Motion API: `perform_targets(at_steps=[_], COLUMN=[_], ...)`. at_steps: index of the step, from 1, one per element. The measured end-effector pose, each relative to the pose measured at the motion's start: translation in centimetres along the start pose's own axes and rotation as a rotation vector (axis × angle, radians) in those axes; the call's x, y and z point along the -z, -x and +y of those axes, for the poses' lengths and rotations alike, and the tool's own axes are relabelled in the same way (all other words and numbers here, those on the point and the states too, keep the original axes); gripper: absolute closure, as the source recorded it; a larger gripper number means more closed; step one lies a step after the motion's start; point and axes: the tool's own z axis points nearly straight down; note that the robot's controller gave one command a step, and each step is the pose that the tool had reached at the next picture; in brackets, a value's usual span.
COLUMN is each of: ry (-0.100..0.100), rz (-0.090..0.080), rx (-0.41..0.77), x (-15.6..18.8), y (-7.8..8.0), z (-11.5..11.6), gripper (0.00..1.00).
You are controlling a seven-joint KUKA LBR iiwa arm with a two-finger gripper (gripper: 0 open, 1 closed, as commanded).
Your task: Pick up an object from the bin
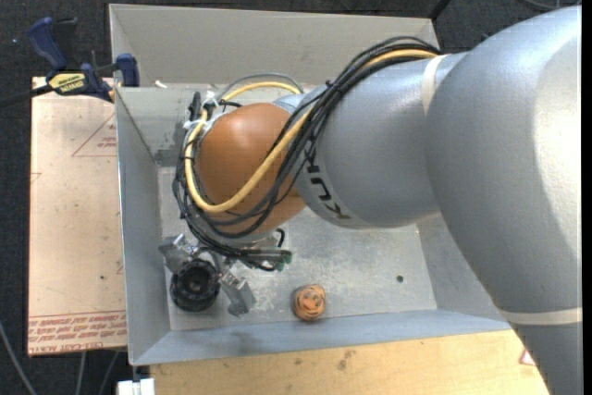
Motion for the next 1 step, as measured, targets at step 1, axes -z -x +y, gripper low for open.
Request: perform_targets(at_steps=[1], ry=[0.003], rz=[0.003], rx=[0.014], x=[-0.47], y=[0.08], z=[-0.19], gripper=[0.0])
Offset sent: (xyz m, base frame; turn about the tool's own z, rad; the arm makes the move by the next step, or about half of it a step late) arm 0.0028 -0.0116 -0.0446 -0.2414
